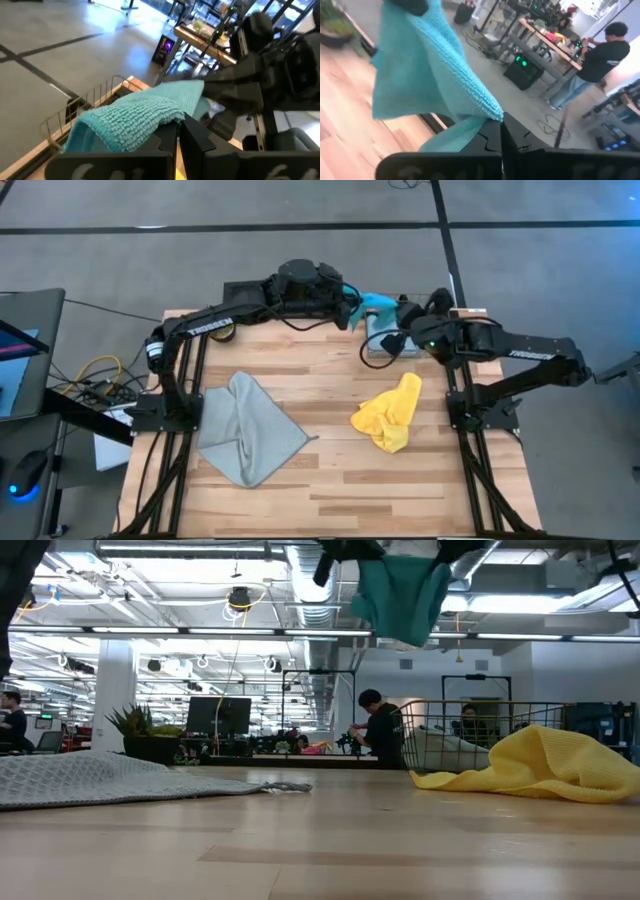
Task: Fold microfiber towels
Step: Put the folded blue microfiber cloth into the wire basket
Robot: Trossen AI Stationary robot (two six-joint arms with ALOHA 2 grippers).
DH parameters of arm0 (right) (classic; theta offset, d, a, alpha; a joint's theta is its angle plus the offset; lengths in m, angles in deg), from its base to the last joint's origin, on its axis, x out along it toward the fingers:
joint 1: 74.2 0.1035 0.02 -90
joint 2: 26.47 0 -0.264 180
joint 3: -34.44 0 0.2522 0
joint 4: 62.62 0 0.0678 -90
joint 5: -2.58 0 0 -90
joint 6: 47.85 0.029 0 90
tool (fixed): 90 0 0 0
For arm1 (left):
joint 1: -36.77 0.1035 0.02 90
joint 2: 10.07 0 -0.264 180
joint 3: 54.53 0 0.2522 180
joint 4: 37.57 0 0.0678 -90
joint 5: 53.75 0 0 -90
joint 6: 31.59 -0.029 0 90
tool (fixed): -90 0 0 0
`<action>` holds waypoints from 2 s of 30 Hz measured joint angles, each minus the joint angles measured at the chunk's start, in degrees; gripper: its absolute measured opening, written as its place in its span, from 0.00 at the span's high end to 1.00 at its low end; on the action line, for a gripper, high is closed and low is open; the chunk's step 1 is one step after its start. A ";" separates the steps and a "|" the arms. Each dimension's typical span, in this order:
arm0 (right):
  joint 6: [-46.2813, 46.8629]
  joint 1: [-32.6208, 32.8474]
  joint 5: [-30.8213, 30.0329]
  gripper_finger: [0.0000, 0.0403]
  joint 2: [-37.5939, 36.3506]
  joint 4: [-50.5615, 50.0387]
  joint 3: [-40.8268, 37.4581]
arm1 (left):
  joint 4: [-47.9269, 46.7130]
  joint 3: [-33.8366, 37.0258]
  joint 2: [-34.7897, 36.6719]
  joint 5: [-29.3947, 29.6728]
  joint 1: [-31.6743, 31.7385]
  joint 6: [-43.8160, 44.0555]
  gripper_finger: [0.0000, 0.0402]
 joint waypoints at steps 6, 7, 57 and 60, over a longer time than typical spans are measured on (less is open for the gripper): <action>2.62 -2.30 0.01 0.99 -0.78 -7.89 -0.02 | 4.16 0.00 -4.81 0.04 -0.57 1.42 1.00; 3.47 -2.83 0.39 0.99 -0.78 -9.84 -0.02 | 4.92 0.02 -5.22 0.00 -0.45 1.68 1.00; -9.01 -45.14 32.81 0.99 3.98 -4.87 -11.21 | 18.15 -0.39 -23.03 -7.27 6.82 13.45 1.00; -7.80 -43.89 35.77 0.99 3.98 -4.30 -11.21 | 18.45 -0.39 -22.90 -10.42 7.00 13.47 1.00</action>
